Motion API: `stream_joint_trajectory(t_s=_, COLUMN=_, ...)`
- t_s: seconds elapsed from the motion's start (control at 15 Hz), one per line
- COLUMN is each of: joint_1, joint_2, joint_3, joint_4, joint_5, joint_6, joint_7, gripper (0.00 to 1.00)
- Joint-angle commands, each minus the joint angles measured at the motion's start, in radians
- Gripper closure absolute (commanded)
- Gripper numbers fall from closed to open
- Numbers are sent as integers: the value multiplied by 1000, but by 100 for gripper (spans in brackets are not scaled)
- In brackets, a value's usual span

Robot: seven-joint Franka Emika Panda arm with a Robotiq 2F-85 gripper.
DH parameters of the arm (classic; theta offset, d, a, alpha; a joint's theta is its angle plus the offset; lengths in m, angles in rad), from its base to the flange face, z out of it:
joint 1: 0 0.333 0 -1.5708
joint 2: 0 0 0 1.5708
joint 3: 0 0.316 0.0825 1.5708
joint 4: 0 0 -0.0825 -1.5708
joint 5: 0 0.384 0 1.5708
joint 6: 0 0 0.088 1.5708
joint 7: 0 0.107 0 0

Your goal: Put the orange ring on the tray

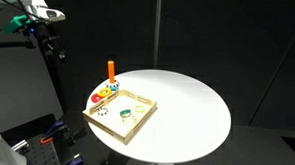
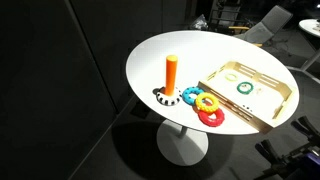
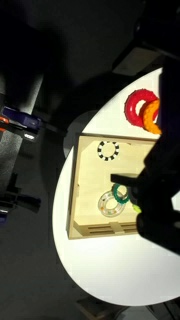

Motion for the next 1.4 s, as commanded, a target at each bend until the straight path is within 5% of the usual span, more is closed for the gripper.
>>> stream_joint_trajectory(t_s=0.0, joint_1=24, joint_2=7, joint_3=-22, joint_4=2, joint_5=-16, joint_6=-3, joint_7=14, gripper=0)
stream_joint_trajectory(t_s=0.6, joint_1=-30, joint_2=69, joint_3=-42, joint_4=24, joint_5=-73, joint_6=72, joint_7=33, gripper=0)
stream_joint_trajectory(t_s=1.33, joint_1=-103, joint_2=272, joint_3=-136, joint_4=62, joint_5=-76, joint_6=411, joint_7=31, gripper=0)
